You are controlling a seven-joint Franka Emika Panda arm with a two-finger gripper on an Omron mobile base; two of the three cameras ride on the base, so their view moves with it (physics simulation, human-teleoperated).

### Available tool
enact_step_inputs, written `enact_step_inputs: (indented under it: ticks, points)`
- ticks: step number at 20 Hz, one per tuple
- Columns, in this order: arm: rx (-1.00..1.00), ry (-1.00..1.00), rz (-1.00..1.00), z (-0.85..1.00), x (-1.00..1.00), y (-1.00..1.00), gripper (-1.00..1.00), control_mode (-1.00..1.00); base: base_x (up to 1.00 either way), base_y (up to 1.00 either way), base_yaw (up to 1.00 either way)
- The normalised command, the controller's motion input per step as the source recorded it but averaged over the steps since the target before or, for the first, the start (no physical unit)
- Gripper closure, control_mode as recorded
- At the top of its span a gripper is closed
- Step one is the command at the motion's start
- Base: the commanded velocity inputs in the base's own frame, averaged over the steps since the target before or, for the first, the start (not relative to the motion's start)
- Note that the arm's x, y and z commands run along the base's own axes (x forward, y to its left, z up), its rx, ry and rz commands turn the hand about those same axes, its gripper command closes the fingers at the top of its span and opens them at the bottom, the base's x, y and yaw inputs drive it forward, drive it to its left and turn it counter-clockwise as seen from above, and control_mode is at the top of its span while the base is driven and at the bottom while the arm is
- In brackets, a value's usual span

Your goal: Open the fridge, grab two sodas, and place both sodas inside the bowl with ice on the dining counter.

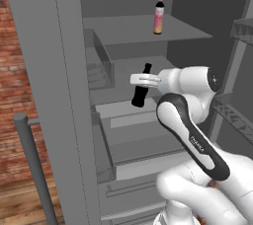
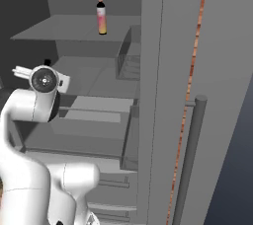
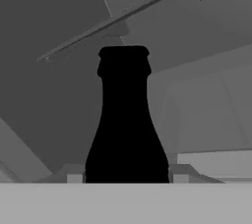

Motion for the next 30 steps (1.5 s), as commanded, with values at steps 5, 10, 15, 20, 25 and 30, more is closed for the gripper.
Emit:
enact_step_inputs:
  ticks: [5, 10, 15, 20, 25, 30]
  points:
    - [-0.16, 0.06, 0.0, 0.27, -0.29, -0.32, 1.0, -1.0, 0.0, 0.0, 0.0]
    - [-0.17, 0.01, 0.0, 0.1, -0.69, -0.36, 1.0, -1.0, 0.0, 0.0, 0.0]
    - [-0.16, -0.02, 0.0, 0.0, -0.98, -0.31, 1.0, -1.0, 0.0, 0.0, 0.0]
    - [-0.09, -0.08, -0.01, 0.02, -0.86, -0.18, 1.0, -1.0, 0.0, 0.0, 0.0]
    - [0.0, -0.02, -0.03, 0.0, -0.23, 0.0, 1.0, -1.0, 0.0, 0.0, 0.0]
    - [0.0, 0.0, 0.0, 0.0, 0.0, 0.0, 1.0, 1.0, -0.15, 0.01, 0.0]
